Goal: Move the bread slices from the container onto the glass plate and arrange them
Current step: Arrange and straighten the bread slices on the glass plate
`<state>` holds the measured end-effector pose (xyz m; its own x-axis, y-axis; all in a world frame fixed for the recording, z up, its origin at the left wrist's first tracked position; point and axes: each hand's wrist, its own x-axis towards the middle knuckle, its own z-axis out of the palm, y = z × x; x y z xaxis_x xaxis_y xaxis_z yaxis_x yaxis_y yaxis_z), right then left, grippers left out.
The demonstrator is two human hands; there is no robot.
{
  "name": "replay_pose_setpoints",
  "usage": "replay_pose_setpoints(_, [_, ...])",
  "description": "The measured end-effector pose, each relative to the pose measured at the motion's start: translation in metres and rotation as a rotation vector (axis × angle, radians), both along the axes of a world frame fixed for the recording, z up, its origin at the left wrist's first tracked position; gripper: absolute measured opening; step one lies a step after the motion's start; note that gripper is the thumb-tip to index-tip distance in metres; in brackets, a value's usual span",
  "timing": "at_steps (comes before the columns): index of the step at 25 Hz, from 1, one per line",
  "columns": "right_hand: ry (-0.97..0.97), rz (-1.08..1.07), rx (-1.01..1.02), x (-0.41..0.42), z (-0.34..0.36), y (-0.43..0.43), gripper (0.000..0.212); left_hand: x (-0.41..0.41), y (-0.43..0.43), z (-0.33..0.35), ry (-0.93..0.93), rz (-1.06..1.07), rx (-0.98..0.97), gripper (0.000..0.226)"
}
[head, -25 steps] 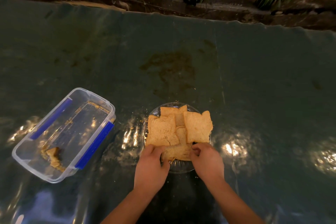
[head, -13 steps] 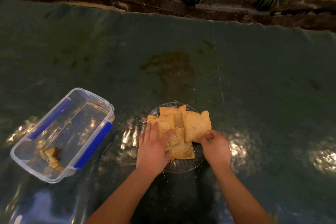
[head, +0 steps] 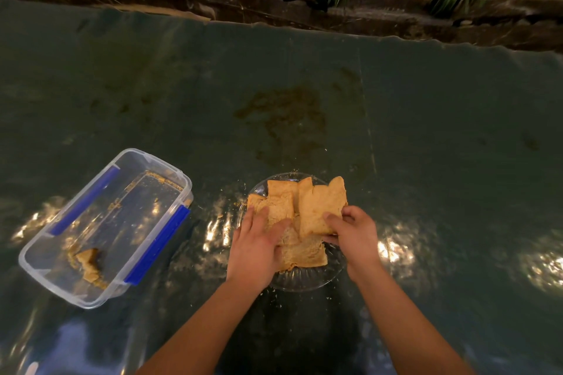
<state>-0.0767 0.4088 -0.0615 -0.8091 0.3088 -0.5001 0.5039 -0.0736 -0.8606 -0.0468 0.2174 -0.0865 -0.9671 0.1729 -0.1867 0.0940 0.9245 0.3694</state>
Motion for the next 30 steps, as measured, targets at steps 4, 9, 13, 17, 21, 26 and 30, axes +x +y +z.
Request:
replay_pose_setpoints(4, [0.004,0.009,-0.122,0.007,-0.002,0.001,0.016,0.001,-0.001,0.002,-0.008,-0.010,0.005,0.058])
replay_pose_setpoints(9, [-0.079,0.094,0.097,0.015,-0.021,0.008,0.007,0.018,-0.001,0.009,0.104,0.054,0.040,0.044])
replay_pose_setpoints(13, [-0.069,0.098,0.148,0.019,-0.025,0.009,0.014,0.040,0.001,0.005,0.164,0.210,0.152,0.012])
replay_pose_setpoints(17, [-0.082,0.050,0.355,0.035,-0.022,0.008,0.049,0.048,0.006,0.004,0.081,0.285,0.139,0.016])
replay_pose_setpoints(21, [0.054,0.256,0.731,0.061,-0.021,-0.002,0.023,0.048,0.010,0.003,0.024,0.335,0.158,0.022])
replay_pose_setpoints(26, [0.039,0.398,0.835,0.062,-0.023,-0.008,0.017,0.045,0.015,0.002,-0.034,0.415,0.241,0.022])
replay_pose_setpoints(30, [0.067,0.413,0.859,0.062,-0.022,-0.014,0.017,0.049,0.021,0.003,-0.056,0.409,0.273,0.032])
